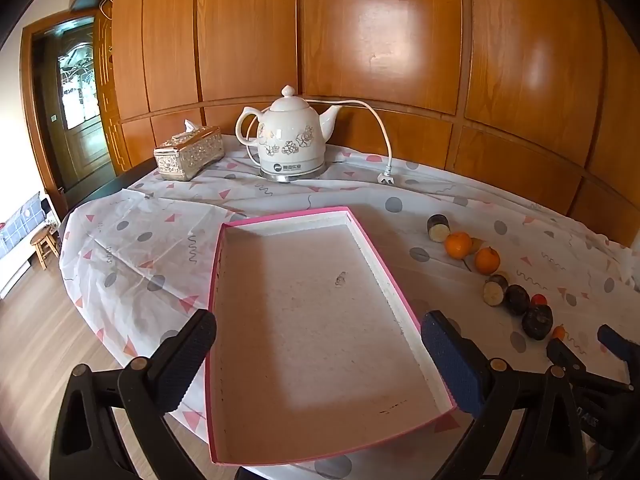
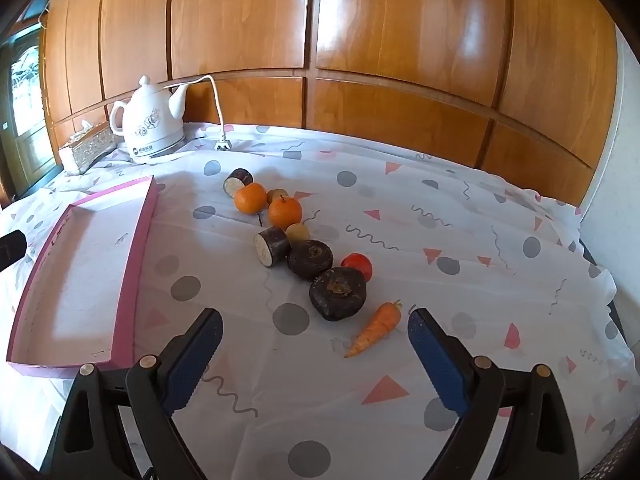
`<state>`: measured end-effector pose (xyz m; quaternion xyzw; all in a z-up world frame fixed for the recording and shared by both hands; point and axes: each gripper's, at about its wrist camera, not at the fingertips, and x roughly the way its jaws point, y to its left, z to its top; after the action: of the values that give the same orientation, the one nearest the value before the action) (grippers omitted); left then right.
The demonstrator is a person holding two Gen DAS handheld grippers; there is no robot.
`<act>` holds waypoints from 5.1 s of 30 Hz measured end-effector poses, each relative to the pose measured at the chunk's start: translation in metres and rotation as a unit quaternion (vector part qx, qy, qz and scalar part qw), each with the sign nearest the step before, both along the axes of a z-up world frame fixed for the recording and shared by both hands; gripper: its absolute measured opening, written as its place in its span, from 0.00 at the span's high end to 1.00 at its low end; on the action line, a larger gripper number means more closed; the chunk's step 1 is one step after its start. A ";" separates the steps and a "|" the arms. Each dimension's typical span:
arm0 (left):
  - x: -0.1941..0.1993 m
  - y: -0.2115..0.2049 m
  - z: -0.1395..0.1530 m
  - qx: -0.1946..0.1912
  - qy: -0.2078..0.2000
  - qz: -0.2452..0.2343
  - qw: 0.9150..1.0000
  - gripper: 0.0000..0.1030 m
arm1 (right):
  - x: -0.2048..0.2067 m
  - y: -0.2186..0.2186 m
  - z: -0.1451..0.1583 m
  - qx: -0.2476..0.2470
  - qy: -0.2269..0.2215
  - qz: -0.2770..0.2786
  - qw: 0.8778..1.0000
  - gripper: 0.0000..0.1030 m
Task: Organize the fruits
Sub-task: 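Move the left tool toward the orange carrot beside the dark roots, then close the left gripper on the orange carrot and lift it, then carry the carrot over the pink tray and open the left gripper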
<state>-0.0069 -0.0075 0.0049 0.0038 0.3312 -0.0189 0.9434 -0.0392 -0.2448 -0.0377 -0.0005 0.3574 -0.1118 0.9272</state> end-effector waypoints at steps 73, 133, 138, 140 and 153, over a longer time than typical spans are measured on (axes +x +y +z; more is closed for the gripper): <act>0.033 -0.192 -0.048 -0.014 0.190 -0.340 0.921 0.49 | -0.047 -0.213 -0.059 0.038 0.046 -0.310 0.949 0.07; 0.030 -0.223 -0.051 -0.032 0.127 -0.338 0.932 0.80 | -0.048 -0.219 -0.067 0.064 0.027 -0.304 0.950 0.04; 0.053 -0.171 -0.034 -0.070 0.117 -0.272 0.953 0.80 | -0.048 -0.219 -0.067 0.062 0.027 -0.304 0.950 0.04; 0.060 -0.147 -0.032 -0.078 0.113 -0.241 0.961 0.80 | -0.047 -0.219 -0.068 0.062 0.030 -0.303 0.950 0.03; 0.113 0.018 -0.070 -0.075 0.135 0.010 0.988 0.80 | -0.044 -0.220 -0.069 0.065 0.039 -0.303 0.950 0.00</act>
<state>0.1062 0.0102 -0.0655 -0.0726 0.4535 -0.0343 0.8876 -0.0835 -0.4648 -0.1072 0.1636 0.3835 -0.3638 0.8330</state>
